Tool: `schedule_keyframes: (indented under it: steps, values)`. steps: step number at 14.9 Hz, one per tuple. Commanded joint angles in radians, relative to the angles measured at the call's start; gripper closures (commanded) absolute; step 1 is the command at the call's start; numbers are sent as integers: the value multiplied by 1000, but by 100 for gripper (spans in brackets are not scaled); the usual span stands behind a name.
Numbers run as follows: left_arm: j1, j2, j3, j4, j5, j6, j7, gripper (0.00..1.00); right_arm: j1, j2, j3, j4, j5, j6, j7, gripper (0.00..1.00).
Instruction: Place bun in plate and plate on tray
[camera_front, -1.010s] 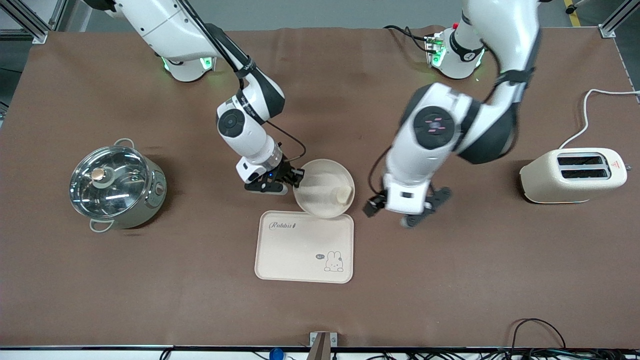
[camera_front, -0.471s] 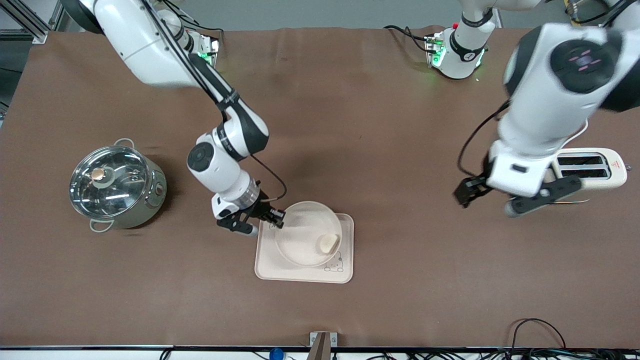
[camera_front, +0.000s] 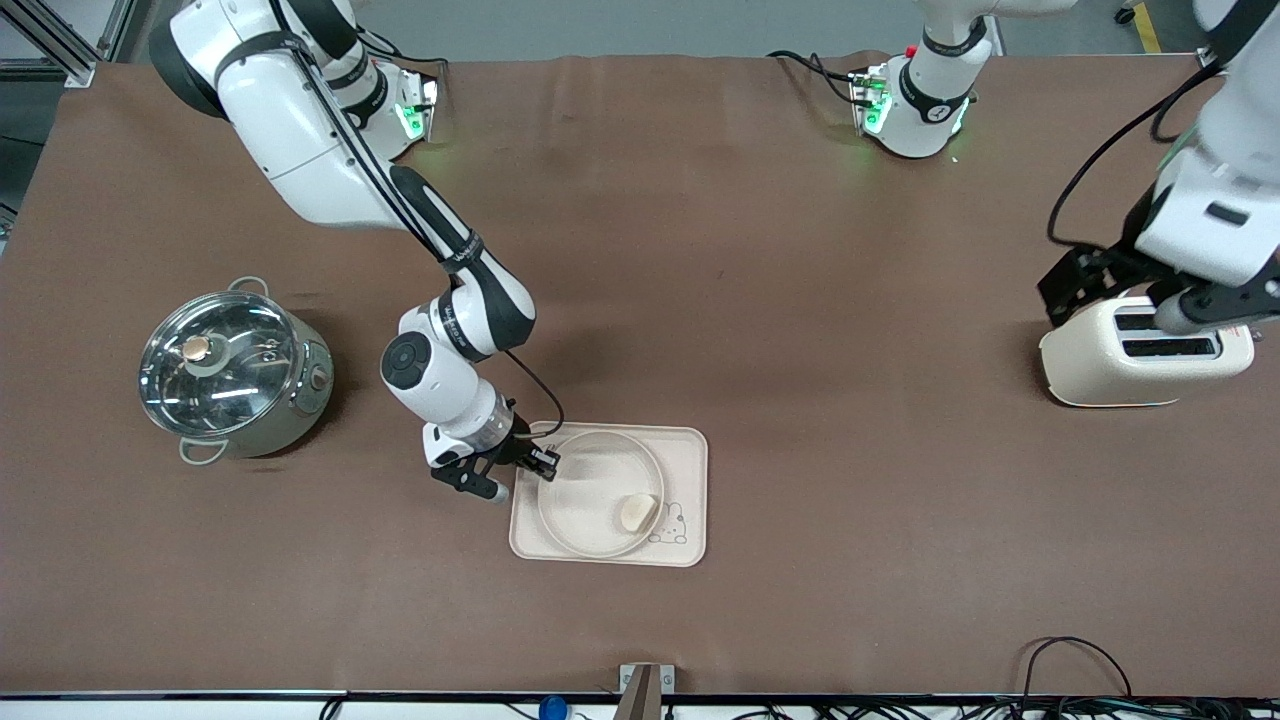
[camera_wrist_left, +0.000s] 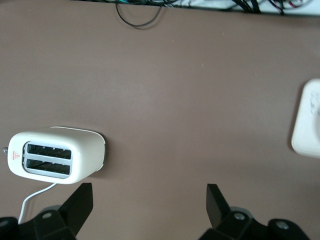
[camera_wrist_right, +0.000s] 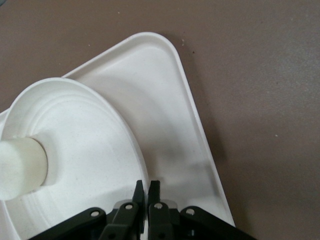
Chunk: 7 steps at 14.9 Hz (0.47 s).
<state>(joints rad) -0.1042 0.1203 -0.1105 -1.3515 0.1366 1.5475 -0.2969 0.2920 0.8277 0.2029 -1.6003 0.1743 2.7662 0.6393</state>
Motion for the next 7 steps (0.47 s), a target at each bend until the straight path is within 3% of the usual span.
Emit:
schedule_keyframes:
  steps: [1, 2, 3, 5, 6, 7]
  values:
    - [41, -135, -5, -157, -40, -3, 80, 0, -2, 22, 1, 31, -6, 1, -4, 98]
    - [44, -174, -3, -205, -48, -3, 105, 0, -4, 22, 1, 33, -4, 1, -1, 83]
    - [72, -206, -3, -245, -63, -3, 137, 0, -7, 21, 1, 37, -3, 1, 0, 50]
    - [97, -228, 2, -276, -107, -6, 202, 0, -10, 10, 1, 42, 5, -2, 5, 9]
    - [97, -232, 2, -278, -107, -21, 191, 0, -8, -5, 3, 30, 4, -11, 5, 0]
    - [98, -232, 2, -275, -115, -44, 187, 0, -7, -43, 4, -4, 4, -28, 2, 0]
